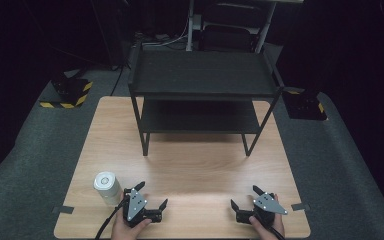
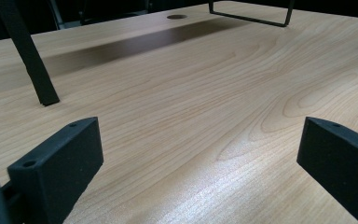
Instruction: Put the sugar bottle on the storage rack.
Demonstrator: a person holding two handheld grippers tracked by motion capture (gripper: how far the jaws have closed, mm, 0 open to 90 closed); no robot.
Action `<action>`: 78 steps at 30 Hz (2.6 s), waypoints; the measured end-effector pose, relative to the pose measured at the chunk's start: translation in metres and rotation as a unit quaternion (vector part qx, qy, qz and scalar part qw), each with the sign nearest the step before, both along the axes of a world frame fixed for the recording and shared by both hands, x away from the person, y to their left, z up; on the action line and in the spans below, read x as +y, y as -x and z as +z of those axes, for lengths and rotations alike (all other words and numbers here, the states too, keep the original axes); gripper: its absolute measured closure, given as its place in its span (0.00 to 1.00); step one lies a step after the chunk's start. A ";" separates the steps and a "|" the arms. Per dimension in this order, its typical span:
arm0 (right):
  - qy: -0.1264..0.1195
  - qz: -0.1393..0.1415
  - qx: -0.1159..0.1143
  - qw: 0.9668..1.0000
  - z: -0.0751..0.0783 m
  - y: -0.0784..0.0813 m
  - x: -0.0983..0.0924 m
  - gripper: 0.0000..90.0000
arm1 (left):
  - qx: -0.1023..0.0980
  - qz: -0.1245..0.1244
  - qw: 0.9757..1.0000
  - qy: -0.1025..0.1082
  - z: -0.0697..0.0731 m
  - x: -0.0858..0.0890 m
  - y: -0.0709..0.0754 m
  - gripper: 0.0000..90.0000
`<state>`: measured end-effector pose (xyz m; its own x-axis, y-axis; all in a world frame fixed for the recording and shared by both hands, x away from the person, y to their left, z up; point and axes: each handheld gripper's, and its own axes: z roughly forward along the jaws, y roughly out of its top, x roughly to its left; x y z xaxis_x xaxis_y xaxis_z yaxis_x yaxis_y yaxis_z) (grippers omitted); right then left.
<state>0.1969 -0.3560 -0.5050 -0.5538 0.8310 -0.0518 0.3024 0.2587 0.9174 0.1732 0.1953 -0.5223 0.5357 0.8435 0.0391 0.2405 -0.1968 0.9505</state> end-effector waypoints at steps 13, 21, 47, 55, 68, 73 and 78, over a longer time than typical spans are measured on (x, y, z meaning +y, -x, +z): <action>-0.010 0.008 -0.002 1.000 -0.002 0.000 -0.005 0.00 | -0.003 0.000 1.000 -0.002 -0.001 -0.001 0.001 0.01; -0.009 0.009 -0.004 1.000 -0.002 0.000 -0.005 0.00 | -0.007 -0.008 1.000 -0.006 0.000 -0.001 0.001 0.00; -0.010 0.012 -0.002 1.000 -0.002 -0.001 -0.006 0.00 | -0.092 0.047 0.994 0.026 0.053 0.025 0.033 0.01; -0.014 0.011 -0.001 1.000 -0.002 -0.001 -0.007 0.00 | -0.107 0.097 0.989 0.035 0.057 0.047 0.043 0.00; -0.019 0.011 0.000 1.000 -0.003 -0.002 -0.007 0.00 | -0.102 0.165 0.981 0.018 0.042 0.064 0.053 0.01; -0.021 0.010 0.001 1.000 -0.003 -0.003 -0.008 0.00 | -0.090 0.176 0.980 0.016 0.033 0.071 0.054 0.01; -0.024 0.012 0.002 1.000 -0.003 -0.003 -0.009 0.00 | -0.074 0.179 0.981 0.028 0.024 0.075 0.054 0.01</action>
